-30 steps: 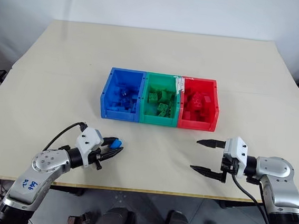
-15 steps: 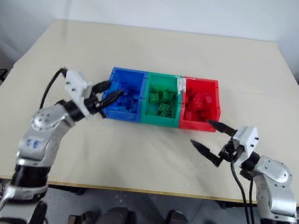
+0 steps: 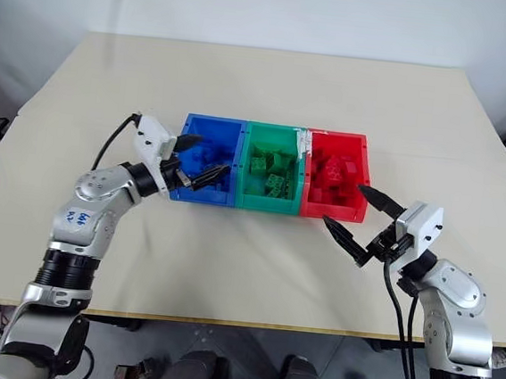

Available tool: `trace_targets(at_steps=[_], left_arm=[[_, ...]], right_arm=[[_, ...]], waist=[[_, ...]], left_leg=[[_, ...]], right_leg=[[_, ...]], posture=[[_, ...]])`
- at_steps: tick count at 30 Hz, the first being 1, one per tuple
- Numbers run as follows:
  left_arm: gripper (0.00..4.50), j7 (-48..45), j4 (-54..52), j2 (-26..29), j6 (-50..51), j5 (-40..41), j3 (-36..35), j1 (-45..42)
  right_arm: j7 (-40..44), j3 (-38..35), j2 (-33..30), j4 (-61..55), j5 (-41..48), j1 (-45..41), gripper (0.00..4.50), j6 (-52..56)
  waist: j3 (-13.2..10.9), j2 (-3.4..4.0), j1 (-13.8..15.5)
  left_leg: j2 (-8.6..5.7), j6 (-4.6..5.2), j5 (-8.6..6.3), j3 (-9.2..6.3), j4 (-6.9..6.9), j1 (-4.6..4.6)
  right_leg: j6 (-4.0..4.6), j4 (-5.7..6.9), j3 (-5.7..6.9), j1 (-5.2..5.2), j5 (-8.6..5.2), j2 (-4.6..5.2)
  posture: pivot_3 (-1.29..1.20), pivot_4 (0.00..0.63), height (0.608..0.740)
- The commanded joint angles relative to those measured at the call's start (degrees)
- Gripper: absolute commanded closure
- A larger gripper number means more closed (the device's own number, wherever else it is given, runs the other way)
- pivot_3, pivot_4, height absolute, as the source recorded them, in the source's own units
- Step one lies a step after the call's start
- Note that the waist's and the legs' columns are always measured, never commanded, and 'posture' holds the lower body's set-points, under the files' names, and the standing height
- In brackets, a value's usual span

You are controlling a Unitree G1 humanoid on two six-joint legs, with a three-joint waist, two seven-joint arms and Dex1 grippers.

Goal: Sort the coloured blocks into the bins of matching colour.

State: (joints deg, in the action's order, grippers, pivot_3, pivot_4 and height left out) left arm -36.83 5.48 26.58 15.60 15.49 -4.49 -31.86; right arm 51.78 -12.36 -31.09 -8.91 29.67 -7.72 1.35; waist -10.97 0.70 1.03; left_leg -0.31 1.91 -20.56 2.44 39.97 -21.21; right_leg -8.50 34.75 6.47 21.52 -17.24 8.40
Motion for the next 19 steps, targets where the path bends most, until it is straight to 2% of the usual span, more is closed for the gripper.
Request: trace_targets(at_steps=[1,4,9,14,19], left_arm=[[0.02,-5.61,-5.17,5.07,-4.92,2.11,-4.65,7.05],[0.02,-9.85,-8.72,10.24,-7.37,4.01,-9.96,15.61],[0.02,-14.85,-12.73,17.03,-4.31,7.55,-16.35,26.65],[0.02,-14.14,-13.71,17.31,-5.95,6.77,-18.22,32.09],[0.02,-11.98,-15.37,15.15,-8.33,5.69,-17.30,33.66]], right_arm=[[3.35,0.05,-2.02,0.35,0.22,-0.20,0.00,-0.66],[8.34,0.22,-4.90,3.76,0.85,-1.49,0.00,-0.19],[16.12,1.00,-9.48,10.44,-0.30,-3.83,0.00,-1.09],[20.48,0.78,-11.31,13.86,-1.65,-3.31,0.00,-3.88],[20.31,0.05,-10.45,16.27,-2.36,-3.91,0.00,-5.55]], waist=[[0.00,0.00,-0.32],[-0.01,0.00,-0.82],[-0.02,-0.02,-0.39],[-0.02,-0.02,0.24],[-0.02,-0.02,0.23]], left_leg=[[0.00,0.00,0.00,-0.01,-0.01,0.00],[0.00,0.00,-0.01,-0.01,-0.04,-0.01],[0.00,0.02,-0.02,-0.07,0.02,-0.01],[-0.01,0.03,-0.05,-0.09,0.01,0.00],[-0.02,0.02,-0.05,-0.08,0.00,0.00]], right_leg=[[0.00,0.01,0.00,0.01,0.00,0.00],[0.00,-0.04,-0.01,0.02,0.00,0.01],[0.01,-0.04,0.00,-0.03,0.00,0.09],[0.01,-0.06,-0.02,-0.04,0.00,0.12],[0.01,-0.04,-0.02,-0.03,0.00,0.12]], posture=[[0.00,0.150,0.740],[0.00,0.150,0.740],[0.00,0.150,0.740],[0.00,0.150,0.740],[0.00,0.150,0.740]])
